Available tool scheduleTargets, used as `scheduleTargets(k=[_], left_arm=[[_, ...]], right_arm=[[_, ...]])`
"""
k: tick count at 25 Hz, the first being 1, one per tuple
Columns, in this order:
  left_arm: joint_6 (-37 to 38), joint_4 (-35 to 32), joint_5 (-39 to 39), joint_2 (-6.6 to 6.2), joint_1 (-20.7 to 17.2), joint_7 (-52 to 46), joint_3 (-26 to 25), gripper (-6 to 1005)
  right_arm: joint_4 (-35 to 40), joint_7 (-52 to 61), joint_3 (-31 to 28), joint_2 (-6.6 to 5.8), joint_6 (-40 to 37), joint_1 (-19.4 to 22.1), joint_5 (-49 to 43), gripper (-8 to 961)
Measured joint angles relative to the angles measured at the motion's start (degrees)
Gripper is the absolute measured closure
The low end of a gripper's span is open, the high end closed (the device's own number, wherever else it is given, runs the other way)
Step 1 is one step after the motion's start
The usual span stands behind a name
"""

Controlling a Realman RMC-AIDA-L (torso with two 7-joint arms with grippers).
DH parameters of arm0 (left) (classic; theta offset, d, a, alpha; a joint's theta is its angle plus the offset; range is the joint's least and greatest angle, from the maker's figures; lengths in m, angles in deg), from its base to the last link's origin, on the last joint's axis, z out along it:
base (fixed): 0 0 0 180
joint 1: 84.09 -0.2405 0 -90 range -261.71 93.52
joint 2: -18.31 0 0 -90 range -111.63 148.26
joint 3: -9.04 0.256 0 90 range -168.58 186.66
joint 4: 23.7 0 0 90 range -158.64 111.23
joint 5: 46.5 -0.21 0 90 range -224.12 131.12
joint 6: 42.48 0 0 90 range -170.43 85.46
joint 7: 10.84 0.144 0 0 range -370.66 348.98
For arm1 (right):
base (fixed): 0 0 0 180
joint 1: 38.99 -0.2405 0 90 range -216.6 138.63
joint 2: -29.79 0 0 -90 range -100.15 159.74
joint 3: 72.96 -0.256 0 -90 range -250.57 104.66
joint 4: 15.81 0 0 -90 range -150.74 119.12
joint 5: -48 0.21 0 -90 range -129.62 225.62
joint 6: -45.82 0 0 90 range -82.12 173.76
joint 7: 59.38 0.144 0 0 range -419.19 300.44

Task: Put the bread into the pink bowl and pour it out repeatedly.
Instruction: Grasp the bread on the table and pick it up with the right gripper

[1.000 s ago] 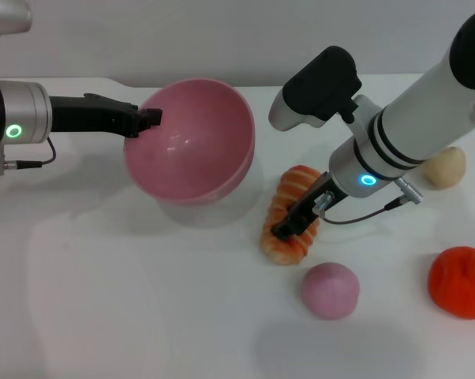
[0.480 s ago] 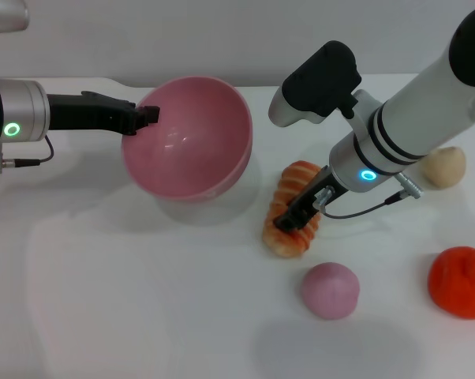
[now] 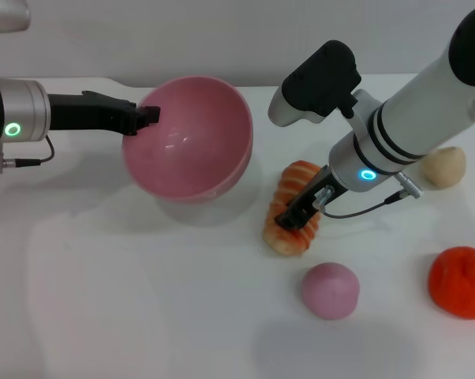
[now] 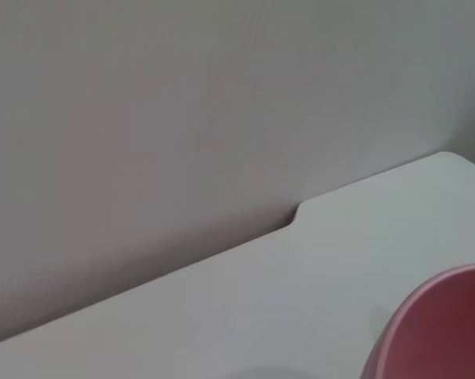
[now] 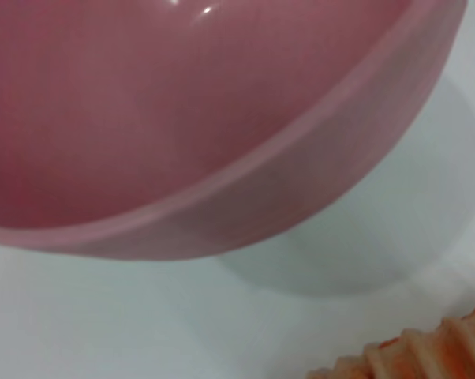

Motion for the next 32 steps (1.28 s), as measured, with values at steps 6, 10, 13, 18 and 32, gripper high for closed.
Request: scheduleTargets(k=[6, 10, 13, 18, 32], left_arm=[[0.00, 0.04, 0.00, 0.10, 0.00, -0.12, 0.10, 942], [0.00, 0.07, 0.00, 0.12, -0.16, -0.21, 0.10, 942], [0.07, 0.09, 0.00, 0.13, -0.24, -0.24, 0.10, 942], [0.13, 0.10, 0.00, 0.12, -0.27, -0.34, 0.10, 941], [-0.01, 0.23, 0.00, -0.12, -0.66, -0.41, 0.10, 940]], right_arm=[[0.00, -0.03, 0.00, 0.00, -0.28, 0.18, 0.02, 706], [-0.01, -0.05, 0.00, 0.00, -0.81, 0.46, 0.06, 723], [-0.09, -0.11, 0.00, 0.00, -1.22, 0.68, 0.07, 744], [0.01, -0.19, 0.00, 0.00, -1.80, 1.38, 0.08, 783], [8.62, 0.71, -0.98, -0.18, -5.35, 4.91, -4.94, 828]])
